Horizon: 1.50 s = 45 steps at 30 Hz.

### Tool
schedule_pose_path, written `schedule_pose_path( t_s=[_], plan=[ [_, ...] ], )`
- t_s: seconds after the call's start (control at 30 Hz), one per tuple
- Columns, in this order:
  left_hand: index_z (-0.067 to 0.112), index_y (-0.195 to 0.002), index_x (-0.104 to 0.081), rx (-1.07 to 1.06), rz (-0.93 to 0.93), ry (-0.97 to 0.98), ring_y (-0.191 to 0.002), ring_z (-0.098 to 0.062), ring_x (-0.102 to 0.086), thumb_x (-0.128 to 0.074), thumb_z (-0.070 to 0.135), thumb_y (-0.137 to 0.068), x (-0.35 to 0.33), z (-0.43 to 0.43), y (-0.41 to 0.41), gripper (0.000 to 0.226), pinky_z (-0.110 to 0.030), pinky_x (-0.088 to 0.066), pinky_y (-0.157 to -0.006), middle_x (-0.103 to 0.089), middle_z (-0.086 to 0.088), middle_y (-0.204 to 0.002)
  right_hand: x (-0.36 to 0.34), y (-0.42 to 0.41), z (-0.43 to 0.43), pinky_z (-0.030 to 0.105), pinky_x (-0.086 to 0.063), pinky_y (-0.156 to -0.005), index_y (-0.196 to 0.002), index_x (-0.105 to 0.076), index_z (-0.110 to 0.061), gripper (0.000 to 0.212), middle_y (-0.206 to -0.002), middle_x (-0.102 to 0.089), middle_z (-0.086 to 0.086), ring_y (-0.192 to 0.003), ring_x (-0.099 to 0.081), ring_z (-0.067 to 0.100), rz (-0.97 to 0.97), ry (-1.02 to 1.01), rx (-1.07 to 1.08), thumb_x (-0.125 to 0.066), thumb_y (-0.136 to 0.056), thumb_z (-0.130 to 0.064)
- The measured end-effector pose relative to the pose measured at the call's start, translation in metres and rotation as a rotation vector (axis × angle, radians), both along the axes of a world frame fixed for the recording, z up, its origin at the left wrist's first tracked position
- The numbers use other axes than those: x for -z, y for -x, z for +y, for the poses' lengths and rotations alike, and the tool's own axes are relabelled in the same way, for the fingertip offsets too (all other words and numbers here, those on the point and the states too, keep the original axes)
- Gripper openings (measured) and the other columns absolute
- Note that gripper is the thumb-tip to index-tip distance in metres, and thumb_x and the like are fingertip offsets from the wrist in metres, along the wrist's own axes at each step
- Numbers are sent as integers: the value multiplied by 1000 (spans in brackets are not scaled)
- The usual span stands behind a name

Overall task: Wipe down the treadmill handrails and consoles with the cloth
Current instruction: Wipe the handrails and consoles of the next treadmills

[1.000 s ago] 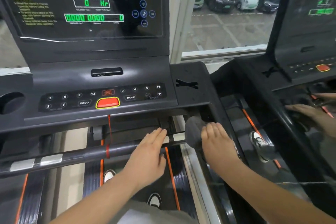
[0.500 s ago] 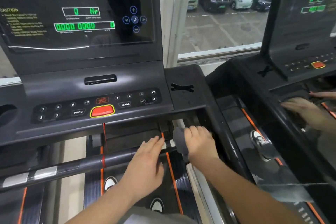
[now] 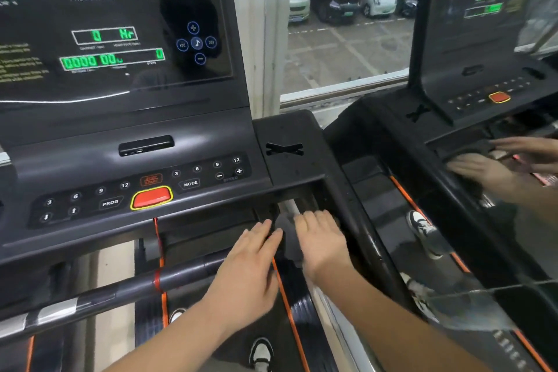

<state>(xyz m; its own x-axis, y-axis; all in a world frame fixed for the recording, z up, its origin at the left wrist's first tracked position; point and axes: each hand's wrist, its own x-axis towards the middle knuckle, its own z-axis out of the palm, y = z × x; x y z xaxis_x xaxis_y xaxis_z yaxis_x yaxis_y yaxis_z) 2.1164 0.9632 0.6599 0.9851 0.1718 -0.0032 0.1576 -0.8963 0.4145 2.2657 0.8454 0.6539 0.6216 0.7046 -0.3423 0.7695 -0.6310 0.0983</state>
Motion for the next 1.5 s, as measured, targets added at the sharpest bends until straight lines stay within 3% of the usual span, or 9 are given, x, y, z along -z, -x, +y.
schedule_pose_path(
  t_s=[0.13,0.3,0.53,0.67,0.87,1.03,1.17,1.33,1.5],
  plan=[
    [18,-162,-19,163,-24,-62,-156,-20,-18,-51,32,-89,1,-25,-38,82,-36,-8,-129,-21,-5,-169,-9,11,-26,42,11,-128,-164,6,-12,97,-172,6,7,-158,12,27,129,-91,22,-58,-96,-38],
    [7,-162,-8,228,132,-300,-155,-37,-14,-48,47,-93,3,-52,-71,89,-49,0,-128,-16,-20,-168,-59,-23,-85,32,-27,-124,-150,-49,-34,61,-155,-48,-11,-147,-37,10,184,-406,200,-69,-92,-35],
    [-6,-155,12,273,256,-641,-136,-51,-29,-43,22,-100,30,-60,-107,82,-68,-20,-116,-17,-31,-154,-42,-57,-84,39,-60,-83,-119,-57,-24,58,-100,-64,-5,-93,-66,17,331,-228,726,-74,-77,-59],
    [2,-154,-21,242,293,-495,-121,-38,-50,-40,48,-103,26,-47,-139,71,-49,-42,-98,-46,-19,-139,-38,-66,-77,38,-60,-78,-105,-62,-25,43,-88,-61,-5,-84,-65,18,276,-183,736,-76,-75,-53],
    [26,-83,-54,158,456,117,-110,-32,-64,-23,63,-104,16,-13,-180,53,-37,-49,-91,-71,-13,-113,-42,-66,-73,35,-51,-75,-119,-58,-15,50,-108,-64,4,-102,-66,27,268,-117,728,-72,-86,-49],
    [24,-104,-61,-61,275,298,-107,-26,-62,-36,65,-101,24,-21,-176,48,-42,-52,-91,-64,-3,-114,-49,-64,-74,37,-53,-84,-121,-57,-15,52,-114,-64,5,-106,-65,28,311,-134,760,-71,-86,-52],
    [15,-126,-62,32,-26,-213,-117,-31,-57,-49,64,-94,35,-50,-116,60,-49,-48,-98,-58,-7,-128,-52,-63,-76,36,-54,-82,-116,-58,-17,46,-106,-64,2,-103,-65,26,337,-140,761,-71,-84,-49],
    [6,-162,-1,174,190,-494,-149,-42,-22,-57,67,-86,48,-53,-88,112,-69,-13,-117,-15,-21,-166,-51,-64,-75,37,-56,-81,-111,-59,-19,39,-102,-66,0,-97,-65,25,325,-153,761,-70,-83,-44],
    [6,-153,-22,115,279,-465,-121,-34,-48,-56,60,-91,26,-53,-135,89,-48,-46,-95,-43,-14,-138,-48,-64,-73,34,-57,-76,-110,-59,-18,35,-89,-62,-1,-84,-64,21,316,-152,771,-71,-84,-37]
  ],
)
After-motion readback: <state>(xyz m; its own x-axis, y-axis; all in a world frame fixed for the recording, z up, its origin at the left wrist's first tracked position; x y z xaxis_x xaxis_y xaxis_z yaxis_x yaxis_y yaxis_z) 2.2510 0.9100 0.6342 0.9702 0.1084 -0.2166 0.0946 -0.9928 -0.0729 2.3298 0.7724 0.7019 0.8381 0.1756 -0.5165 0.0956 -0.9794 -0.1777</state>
